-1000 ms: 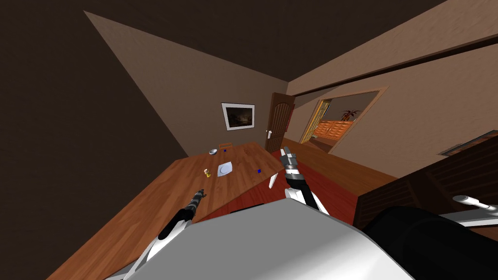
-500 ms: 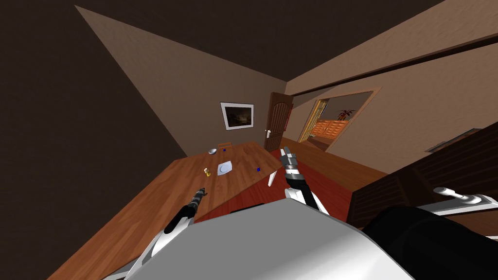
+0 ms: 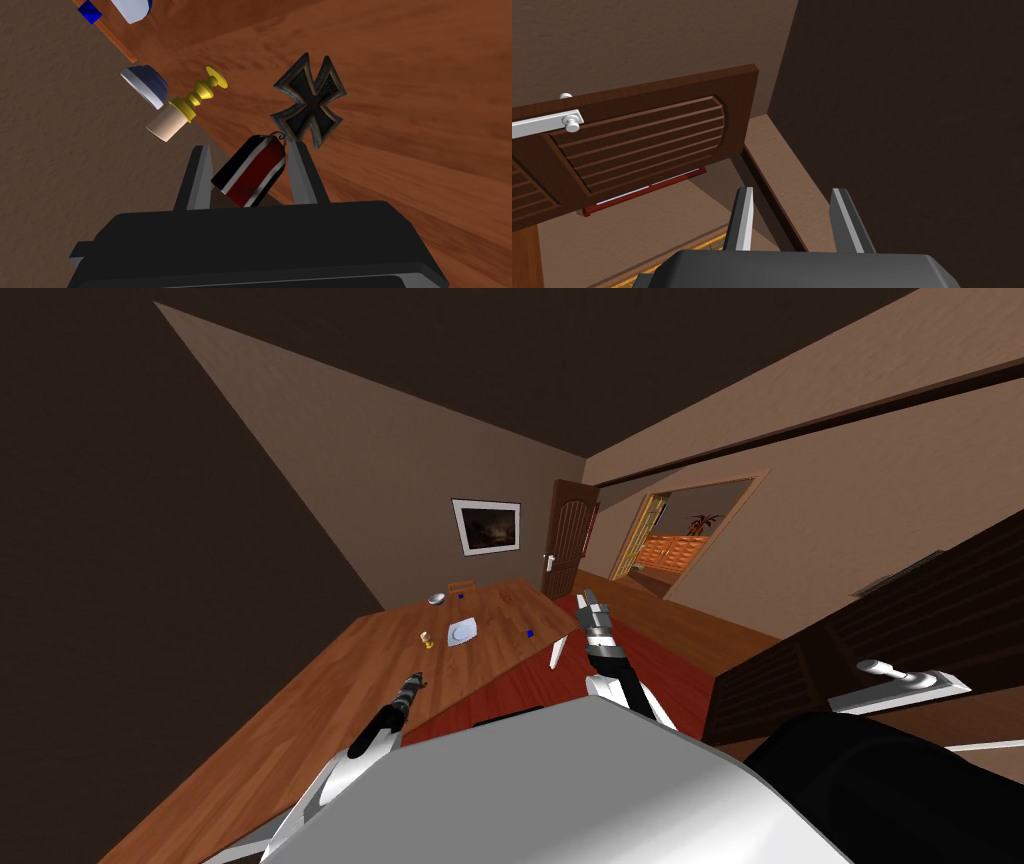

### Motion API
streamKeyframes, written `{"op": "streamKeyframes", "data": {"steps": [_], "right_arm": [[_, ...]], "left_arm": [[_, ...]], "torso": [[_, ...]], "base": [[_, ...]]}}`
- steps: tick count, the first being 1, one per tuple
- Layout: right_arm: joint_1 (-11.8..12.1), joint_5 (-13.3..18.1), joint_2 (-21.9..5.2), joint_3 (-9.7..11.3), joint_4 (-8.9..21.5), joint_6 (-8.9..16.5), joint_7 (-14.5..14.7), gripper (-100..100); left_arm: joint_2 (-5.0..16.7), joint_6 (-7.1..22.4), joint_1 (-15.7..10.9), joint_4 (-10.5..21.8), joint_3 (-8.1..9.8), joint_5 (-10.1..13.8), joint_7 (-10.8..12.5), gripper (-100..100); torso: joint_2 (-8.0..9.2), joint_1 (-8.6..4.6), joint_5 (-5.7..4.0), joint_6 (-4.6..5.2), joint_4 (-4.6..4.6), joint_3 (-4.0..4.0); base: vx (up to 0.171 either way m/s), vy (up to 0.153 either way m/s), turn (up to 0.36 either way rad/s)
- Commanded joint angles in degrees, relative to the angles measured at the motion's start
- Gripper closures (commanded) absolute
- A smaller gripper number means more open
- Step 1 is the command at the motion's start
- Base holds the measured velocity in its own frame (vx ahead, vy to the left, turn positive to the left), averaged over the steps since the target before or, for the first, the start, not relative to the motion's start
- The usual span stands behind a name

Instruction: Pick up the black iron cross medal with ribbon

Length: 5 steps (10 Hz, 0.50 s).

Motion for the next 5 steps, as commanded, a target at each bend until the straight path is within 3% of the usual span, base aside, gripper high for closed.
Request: {"op": "streamKeyframes", "data": {"steps": [1, 2, 3, 4, 5], "right_arm": [[0.0, 0.0, 0.0, 0.0, 0.0, 0.0, 0.0, 0], [0.0, 0.0, 0.0, 0.0, 0.0, 0.0, 0.0, 0], [0.0, 0.0, 0.0, 0.0, 0.0, 0.0, 0.0, 0], [0.0, 0.0, 0.0, 0.0, 0.0, 0.0, 0.0, 0], [0.0, 0.0, 0.0, 0.0, 0.0, 0.0, 0.0, 0]], "left_arm": [[0.01, 0.77, -0.57, -0.11, -0.31, -2.78, 2.86, 100], [0.01, 0.77, -0.57, -0.11, -0.31, -2.78, 3.26, 100], [0.04, 1.37, -1.1, -0.13, -0.59, -5.2, 5.52, 100], [0.04, 1.37, -1.1, -0.13, -0.59, -5.2, 5.88, 100], [0.07, 1.97, -1.62, -0.14, -0.87, -7.62, 8.15, 100]], "torso": [[0.0, 0.0, 0.0, 0.0, 0.0, 0.0], [0.03, 0.0, -0.01, 0.02, 0.01, 0.02], [0.01, 0.01, 0.0, 0.0, 0.0, 0.01], [-0.01, 0.0, -0.01, 0.02, 0.0, 0.0], [-0.02, 0.01, 0.0, 0.0, 0.0, -0.01]], "base": [[-0.05, 0.009, -0.03], [-0.038, 0.01, -0.022], [-0.035, 0.008, -0.035], [-0.032, 0.01, -0.023], [-0.054, 0.013, -0.037]]}}
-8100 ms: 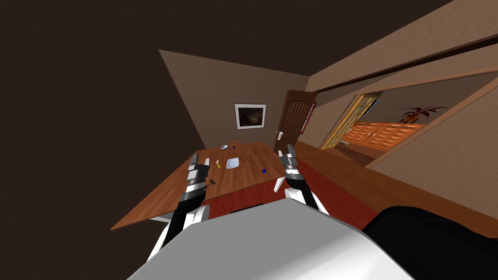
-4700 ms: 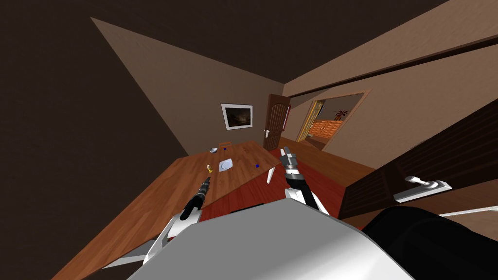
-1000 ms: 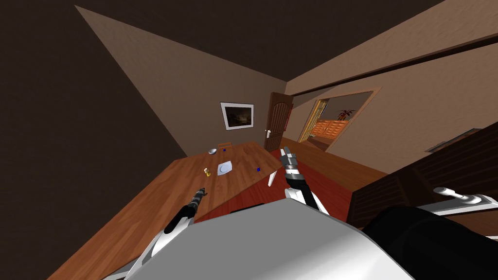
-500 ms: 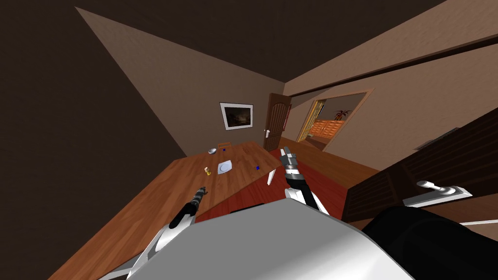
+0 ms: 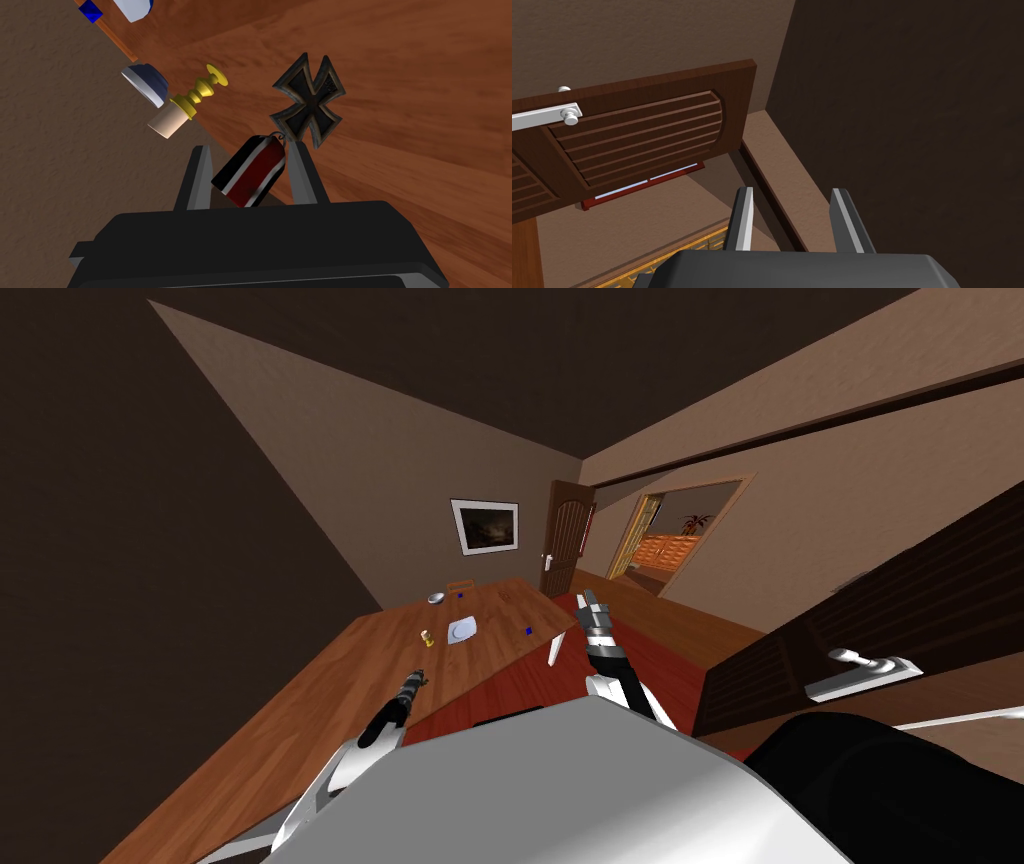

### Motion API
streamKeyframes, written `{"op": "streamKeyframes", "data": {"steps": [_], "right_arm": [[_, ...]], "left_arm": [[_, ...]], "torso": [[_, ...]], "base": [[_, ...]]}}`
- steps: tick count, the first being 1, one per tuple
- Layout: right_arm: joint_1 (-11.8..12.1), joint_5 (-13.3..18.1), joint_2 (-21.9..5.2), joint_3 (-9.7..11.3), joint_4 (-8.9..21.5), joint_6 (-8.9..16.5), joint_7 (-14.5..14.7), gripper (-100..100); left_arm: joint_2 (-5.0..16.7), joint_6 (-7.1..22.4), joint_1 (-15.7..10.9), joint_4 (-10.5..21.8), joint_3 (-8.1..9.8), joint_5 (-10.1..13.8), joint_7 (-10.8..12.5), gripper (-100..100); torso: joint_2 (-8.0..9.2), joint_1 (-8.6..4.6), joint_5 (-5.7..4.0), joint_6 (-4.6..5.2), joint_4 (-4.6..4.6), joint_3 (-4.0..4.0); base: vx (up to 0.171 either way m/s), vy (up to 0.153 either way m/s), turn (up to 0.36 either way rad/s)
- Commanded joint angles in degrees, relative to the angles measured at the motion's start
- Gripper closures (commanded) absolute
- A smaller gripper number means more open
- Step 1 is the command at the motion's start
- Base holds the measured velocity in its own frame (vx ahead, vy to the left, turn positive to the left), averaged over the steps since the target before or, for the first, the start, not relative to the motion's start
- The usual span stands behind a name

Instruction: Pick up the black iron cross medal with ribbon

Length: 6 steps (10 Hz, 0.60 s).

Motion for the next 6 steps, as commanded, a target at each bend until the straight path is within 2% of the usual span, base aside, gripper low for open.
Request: {"op": "streamKeyframes", "data": {"steps": [1, 2, 3, 4, 6], "right_arm": [[0.0, 0.0, 0.0, 0.0, 0.0, 0.0, 0.0, 0], [0.0, 0.0, 0.0, 0.0, 0.0, 0.0, 0.0, 0], [0.0, 0.0, 0.0, 0.0, 0.0, 0.0, 0.0, 0], [0.0, 0.0, 0.0, 0.0, 0.0, 0.0, 0.0, 0], [0.0, 0.0, 0.0, 0.0, 0.0, 0.0, 0.0, 0]], "left_arm": [[-0.06, 0.32, -0.25, 0.02, -0.13, -1.29, 1.71, 100], [-0.04, 0.92, -0.78, 0.0, -0.41, -3.72, 4.0, 100], [-0.04, 0.92, -0.78, 0.0, -0.41, -3.72, 4.33, 100], [-0.01, 1.52, -1.3, -0.01, -0.7, -6.14, 6.61, 100], [0.04, 1.42, -1.22, 0.01, -0.66, -5.76, 6.38, 100]], "torso": [[0.0, 0.0, 0.0, 0.0, 0.0, 0.0], [-0.01, -0.01, 0.01, -0.02, 0.0, 0.0], [-0.01, -0.02, 0.0, 0.0, 0.0, 0.0], [-0.03, -0.02, 0.0, -0.02, 0.0, -0.01], [-0.05, -0.02, 0.0, -0.01, 0.0, -0.02]], "base": [[-0.045, 0.011, -0.02], [-0.045, 0.009, -0.03], [-0.037, 0.007, -0.022], [-0.04, 0.011, -0.028], [-0.021, 0.006, -0.015]]}}
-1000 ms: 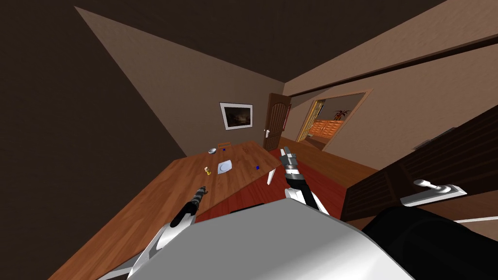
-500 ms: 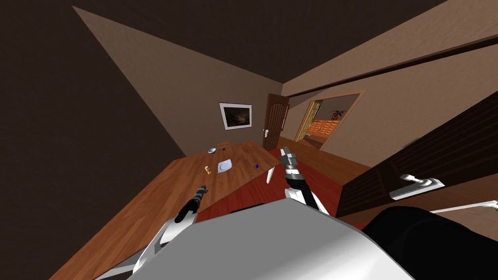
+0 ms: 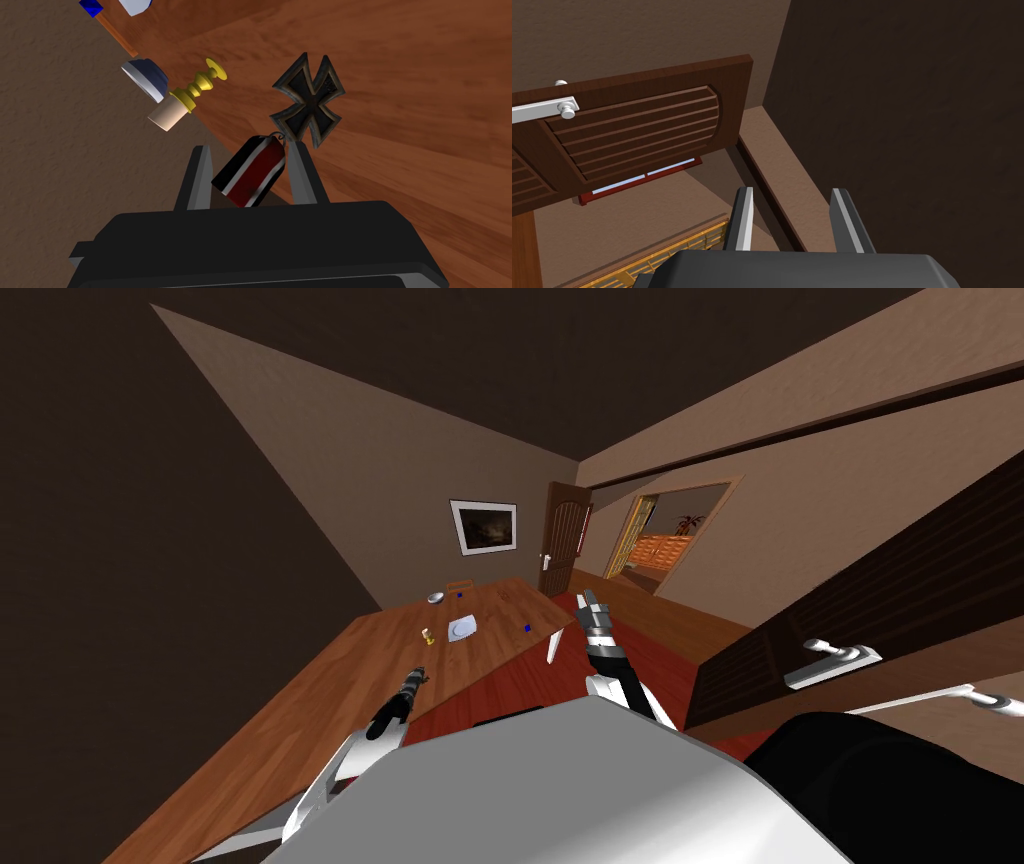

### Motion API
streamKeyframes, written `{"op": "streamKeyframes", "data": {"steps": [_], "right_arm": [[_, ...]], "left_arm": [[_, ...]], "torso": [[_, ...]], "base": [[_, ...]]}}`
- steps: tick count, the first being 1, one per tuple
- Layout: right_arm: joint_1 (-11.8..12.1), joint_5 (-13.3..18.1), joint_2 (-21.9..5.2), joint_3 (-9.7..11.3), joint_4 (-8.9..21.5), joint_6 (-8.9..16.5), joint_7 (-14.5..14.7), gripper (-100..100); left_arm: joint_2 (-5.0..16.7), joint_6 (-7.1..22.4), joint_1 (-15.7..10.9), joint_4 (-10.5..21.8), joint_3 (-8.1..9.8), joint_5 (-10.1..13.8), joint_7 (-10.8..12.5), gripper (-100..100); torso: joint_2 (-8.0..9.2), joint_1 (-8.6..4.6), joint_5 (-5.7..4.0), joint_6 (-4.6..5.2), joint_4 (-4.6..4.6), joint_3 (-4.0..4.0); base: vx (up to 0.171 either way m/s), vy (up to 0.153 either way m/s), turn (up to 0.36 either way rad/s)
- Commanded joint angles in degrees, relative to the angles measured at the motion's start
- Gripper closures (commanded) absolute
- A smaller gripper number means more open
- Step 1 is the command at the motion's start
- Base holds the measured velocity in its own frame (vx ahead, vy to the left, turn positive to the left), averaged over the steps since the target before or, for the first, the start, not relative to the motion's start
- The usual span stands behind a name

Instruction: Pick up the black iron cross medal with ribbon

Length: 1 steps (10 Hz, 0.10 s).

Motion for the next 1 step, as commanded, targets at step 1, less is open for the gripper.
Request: {"op": "streamKeyframes", "data": {"steps": [1], "right_arm": [[0.0, 0.0, 0.0, 0.0, 0.0, 0.0, 0.0, 0]], "left_arm": [[0.0, 0.0, 0.0, 0.0, 0.0, 0.0, 0.0, 0]], "torso": [[0.0, 0.0, 0.0, 0.0, 0.0, 0.0]], "base": [[0.0, 0.0, 0.0]]}}
